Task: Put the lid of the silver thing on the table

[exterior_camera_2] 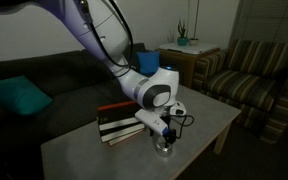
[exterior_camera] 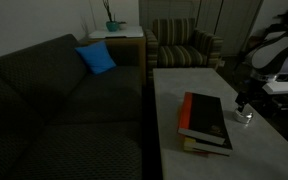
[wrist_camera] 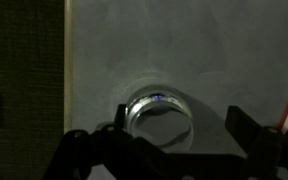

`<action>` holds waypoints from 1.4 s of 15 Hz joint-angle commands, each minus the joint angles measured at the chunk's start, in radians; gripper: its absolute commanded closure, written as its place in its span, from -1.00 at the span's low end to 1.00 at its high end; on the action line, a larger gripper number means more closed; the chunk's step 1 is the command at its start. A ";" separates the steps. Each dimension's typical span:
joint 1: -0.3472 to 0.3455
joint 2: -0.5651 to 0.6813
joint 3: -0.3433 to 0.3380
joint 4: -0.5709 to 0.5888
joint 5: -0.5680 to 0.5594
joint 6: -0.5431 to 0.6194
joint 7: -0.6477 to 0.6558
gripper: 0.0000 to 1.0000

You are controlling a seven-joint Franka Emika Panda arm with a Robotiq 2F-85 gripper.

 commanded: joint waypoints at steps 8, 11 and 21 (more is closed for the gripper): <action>0.146 -0.129 -0.134 -0.382 -0.056 0.345 0.090 -1.00; 0.069 -0.053 -0.086 -0.248 -0.100 0.340 0.007 -1.00; -0.129 0.055 0.104 -0.095 -0.129 0.364 -0.255 -1.00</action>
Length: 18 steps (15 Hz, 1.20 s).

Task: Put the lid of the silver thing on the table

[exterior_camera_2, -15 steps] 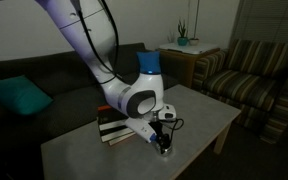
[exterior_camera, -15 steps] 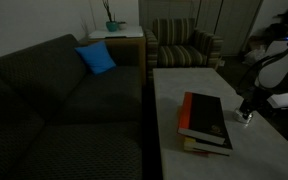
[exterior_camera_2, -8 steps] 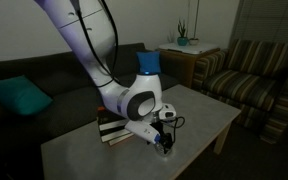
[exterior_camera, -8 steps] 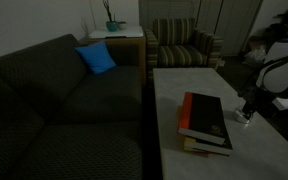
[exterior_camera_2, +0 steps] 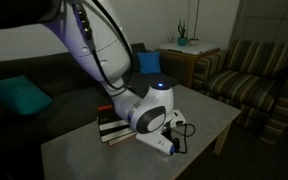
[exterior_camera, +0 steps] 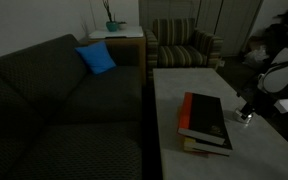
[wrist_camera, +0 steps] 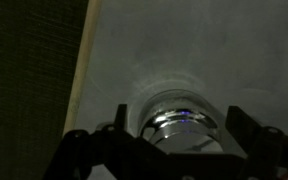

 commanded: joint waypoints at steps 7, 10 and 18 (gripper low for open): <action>-0.071 -0.003 0.076 0.003 -0.007 0.097 -0.056 -1.00; -0.076 -0.003 0.087 0.011 -0.010 0.097 -0.058 -1.00; -0.093 -0.003 0.130 0.023 -0.013 0.054 -0.095 -1.00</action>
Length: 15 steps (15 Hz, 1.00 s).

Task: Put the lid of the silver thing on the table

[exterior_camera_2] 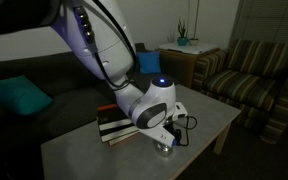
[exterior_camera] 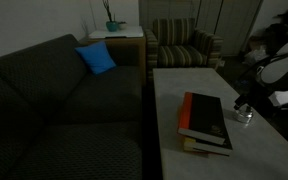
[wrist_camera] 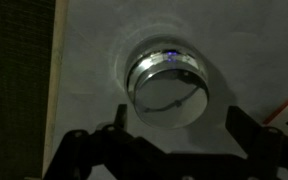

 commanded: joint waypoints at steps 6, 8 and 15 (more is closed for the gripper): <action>-0.001 0.000 -0.029 0.021 0.003 -0.089 0.020 -1.00; -0.003 0.000 -0.031 0.024 0.006 -0.094 0.026 -1.00; -0.012 0.000 -0.007 0.033 0.009 -0.111 0.011 -1.00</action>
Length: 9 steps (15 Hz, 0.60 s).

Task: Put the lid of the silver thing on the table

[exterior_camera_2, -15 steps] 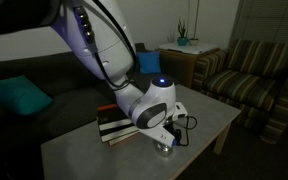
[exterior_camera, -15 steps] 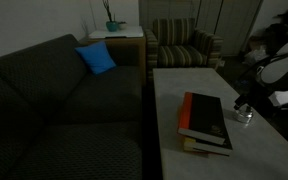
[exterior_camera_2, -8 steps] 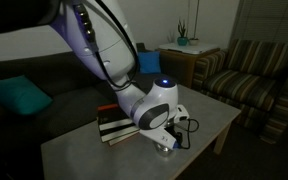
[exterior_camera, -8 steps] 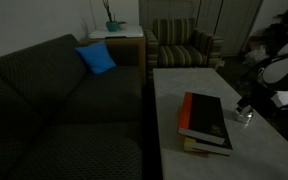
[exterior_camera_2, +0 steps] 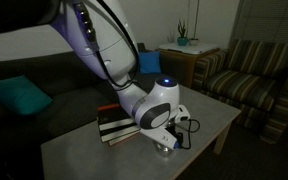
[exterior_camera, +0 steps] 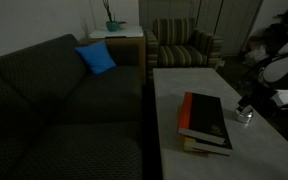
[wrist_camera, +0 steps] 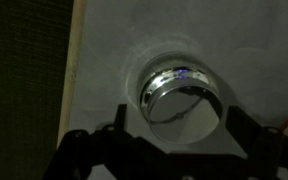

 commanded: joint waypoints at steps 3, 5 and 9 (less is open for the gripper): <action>-0.008 0.000 0.015 0.018 0.008 -0.039 -0.014 -0.87; -0.009 0.000 0.015 0.019 0.008 -0.039 -0.014 -0.68; -0.007 0.000 0.013 0.020 0.008 -0.039 -0.013 -0.18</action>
